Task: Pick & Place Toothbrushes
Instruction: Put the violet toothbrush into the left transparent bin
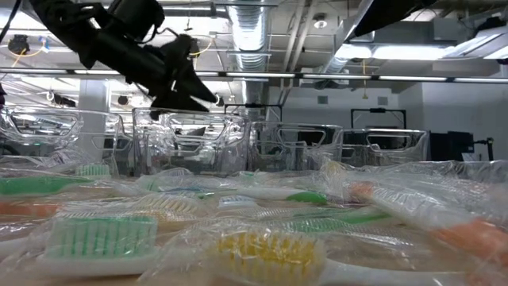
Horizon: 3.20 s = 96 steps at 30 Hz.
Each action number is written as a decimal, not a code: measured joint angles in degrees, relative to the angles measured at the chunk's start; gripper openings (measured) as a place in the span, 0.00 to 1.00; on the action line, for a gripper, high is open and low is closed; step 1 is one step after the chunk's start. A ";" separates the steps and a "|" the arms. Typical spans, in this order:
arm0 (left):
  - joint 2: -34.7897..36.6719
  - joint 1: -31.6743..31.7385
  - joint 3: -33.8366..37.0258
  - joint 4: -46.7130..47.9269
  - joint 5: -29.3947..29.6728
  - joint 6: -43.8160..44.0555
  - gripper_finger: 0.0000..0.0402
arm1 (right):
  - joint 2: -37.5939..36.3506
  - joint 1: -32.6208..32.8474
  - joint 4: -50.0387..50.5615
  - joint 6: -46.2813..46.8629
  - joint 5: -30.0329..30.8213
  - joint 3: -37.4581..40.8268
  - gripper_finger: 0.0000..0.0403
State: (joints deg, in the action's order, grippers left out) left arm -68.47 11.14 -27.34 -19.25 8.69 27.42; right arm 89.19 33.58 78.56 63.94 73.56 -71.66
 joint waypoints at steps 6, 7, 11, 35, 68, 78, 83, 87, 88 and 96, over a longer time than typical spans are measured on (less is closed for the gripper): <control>4.17 -1.40 0.03 -7.69 -6.28 -1.01 0.40 | 0.00 0.04 0.22 0.00 0.09 0.02 0.58; 5.17 -1.85 -0.01 -9.60 -8.68 -4.80 0.39 | 0.00 0.04 0.22 0.00 0.11 0.00 0.58; 9.63 -7.64 -1.41 -11.54 -6.80 -16.20 0.36 | 0.17 0.13 0.18 -0.67 0.07 0.00 0.58; -11.11 -42.07 -24.54 28.34 19.55 -34.67 0.30 | 0.17 -1.68 -2.96 -3.02 -0.22 0.02 0.58; -8.39 -45.52 -19.43 32.08 17.03 -35.11 0.69 | 0.17 -1.75 -7.48 -3.04 -0.26 0.02 0.58; -8.26 -45.84 -19.41 43.28 0.78 -46.80 0.70 | 0.17 -2.17 -7.50 -3.04 -0.24 0.02 0.58; -13.76 -43.99 -19.41 43.27 -4.65 -46.92 0.70 | 0.17 -3.41 -7.83 -3.04 -0.24 0.02 0.58; -16.79 -42.17 -19.41 43.34 -9.85 -48.07 0.70 | 0.17 -4.39 -8.86 -3.06 -0.25 0.02 0.58; -17.09 -41.58 -19.41 43.32 -11.35 -48.18 0.70 | 0.17 -4.65 -8.95 -3.06 -0.25 0.02 0.58; -21.75 -35.81 -19.45 43.39 -24.46 -51.80 0.70 | 0.17 -5.27 -9.27 -3.06 -0.25 0.02 0.58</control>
State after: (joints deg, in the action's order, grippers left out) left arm -90.22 -24.67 -46.78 24.15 -15.77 -24.38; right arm 89.36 28.32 69.30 60.88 73.31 -71.64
